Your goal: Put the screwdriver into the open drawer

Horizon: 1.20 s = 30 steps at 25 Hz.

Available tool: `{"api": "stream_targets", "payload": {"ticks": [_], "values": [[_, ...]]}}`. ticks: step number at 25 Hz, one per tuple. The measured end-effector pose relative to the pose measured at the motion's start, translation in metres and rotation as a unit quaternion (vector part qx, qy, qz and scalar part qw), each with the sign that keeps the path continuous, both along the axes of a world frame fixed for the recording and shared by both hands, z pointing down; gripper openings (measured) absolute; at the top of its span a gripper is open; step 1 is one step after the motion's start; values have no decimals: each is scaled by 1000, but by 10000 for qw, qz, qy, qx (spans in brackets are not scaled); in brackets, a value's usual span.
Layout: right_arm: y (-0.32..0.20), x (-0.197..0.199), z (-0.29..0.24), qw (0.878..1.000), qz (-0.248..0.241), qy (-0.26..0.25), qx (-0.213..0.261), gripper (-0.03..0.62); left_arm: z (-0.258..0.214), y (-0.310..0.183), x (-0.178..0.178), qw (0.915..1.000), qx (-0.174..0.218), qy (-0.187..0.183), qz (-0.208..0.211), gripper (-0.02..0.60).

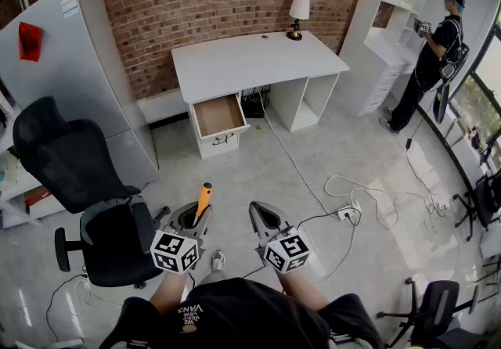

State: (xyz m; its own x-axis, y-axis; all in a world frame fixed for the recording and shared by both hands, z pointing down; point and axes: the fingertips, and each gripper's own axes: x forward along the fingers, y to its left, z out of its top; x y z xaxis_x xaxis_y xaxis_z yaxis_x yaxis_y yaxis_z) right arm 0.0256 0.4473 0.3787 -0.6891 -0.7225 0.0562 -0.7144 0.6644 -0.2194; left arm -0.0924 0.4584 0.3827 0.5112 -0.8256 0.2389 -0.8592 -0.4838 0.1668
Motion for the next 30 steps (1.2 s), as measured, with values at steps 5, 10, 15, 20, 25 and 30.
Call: {"api": "stream_targets", "payload": {"ticks": [5, 10, 15, 20, 25, 30], "values": [[-16, -12, 1, 10000, 40, -41, 15, -6, 0, -18, -11, 10000, 63, -34, 23, 81], [-38, -26, 2, 9999, 82, -27, 84, -6, 6, -42, -27, 10000, 48, 30, 52, 81], [-66, -45, 7, 9999, 145, 62, 14, -5, 13, -72, -45, 9998, -3, 120, 132, 81], [-98, -57, 8, 9991, 412, -13, 28, -6, 21, -107, -60, 9993, -48, 154, 330, 81], [-121, -71, 10, 9982, 607, 34, -13, -5, 27, -134, -73, 9981, -129, 139, 584, 81], [-143, -77, 14, 9967, 789, 87, -137, -5, 35, -164, -81, 9971, -268, 192, 689, 81]]}}
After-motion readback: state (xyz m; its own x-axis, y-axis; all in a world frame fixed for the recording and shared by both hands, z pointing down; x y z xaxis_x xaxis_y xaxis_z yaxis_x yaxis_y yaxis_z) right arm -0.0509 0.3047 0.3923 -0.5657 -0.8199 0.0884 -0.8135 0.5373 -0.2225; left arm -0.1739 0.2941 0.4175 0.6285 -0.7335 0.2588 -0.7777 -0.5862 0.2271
